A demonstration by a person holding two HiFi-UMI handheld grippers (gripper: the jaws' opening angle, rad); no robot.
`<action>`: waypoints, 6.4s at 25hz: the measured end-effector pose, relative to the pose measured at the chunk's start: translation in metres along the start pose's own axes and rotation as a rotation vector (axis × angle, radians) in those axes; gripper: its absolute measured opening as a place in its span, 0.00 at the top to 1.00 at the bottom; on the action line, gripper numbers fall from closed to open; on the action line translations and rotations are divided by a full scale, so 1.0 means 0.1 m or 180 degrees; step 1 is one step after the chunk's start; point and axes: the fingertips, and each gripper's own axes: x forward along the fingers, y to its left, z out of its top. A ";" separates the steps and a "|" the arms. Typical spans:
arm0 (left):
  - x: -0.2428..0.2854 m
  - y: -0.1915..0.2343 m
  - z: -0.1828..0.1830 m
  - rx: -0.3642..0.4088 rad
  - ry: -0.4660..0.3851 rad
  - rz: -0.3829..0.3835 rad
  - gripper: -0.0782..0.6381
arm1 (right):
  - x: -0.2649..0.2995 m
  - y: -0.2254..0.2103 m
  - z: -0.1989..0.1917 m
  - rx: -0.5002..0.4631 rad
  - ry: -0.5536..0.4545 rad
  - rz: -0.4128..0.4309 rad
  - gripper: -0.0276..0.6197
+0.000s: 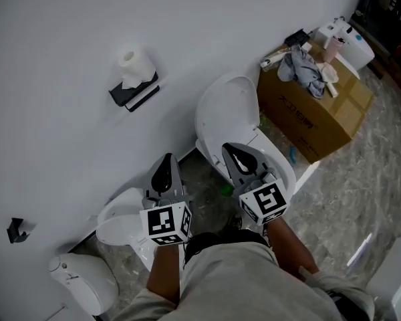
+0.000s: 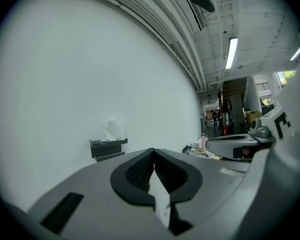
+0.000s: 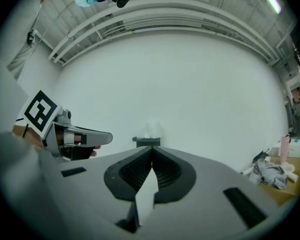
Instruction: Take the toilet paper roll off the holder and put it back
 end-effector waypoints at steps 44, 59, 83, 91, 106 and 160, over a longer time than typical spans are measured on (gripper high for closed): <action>1.42 1.21 0.36 -0.0079 -0.0121 0.0508 0.87 | 1.42 -0.44 -0.01 -0.0132 0.0135 0.0251 0.95; 1.77 1.53 0.29 -0.0239 0.0019 0.0608 0.78 | 1.80 -0.47 -0.04 -0.0253 0.0228 0.0375 0.95; 2.45 1.75 0.33 -0.0327 0.0382 0.0471 0.45 | 2.29 -0.76 -0.04 -0.0214 0.0306 0.0317 0.95; 2.61 1.85 0.35 -0.0293 0.0582 0.0427 0.40 | 2.45 -0.83 -0.07 -0.0123 0.0305 0.0271 0.95; 2.70 1.98 0.32 -0.0151 0.0698 0.0702 0.39 | 2.37 -0.96 -0.14 -0.0047 0.0307 0.0123 0.95; 1.34 1.32 0.98 0.0316 -0.0709 0.0711 0.44 | 1.11 -0.53 0.09 -0.0109 0.0005 0.0157 0.95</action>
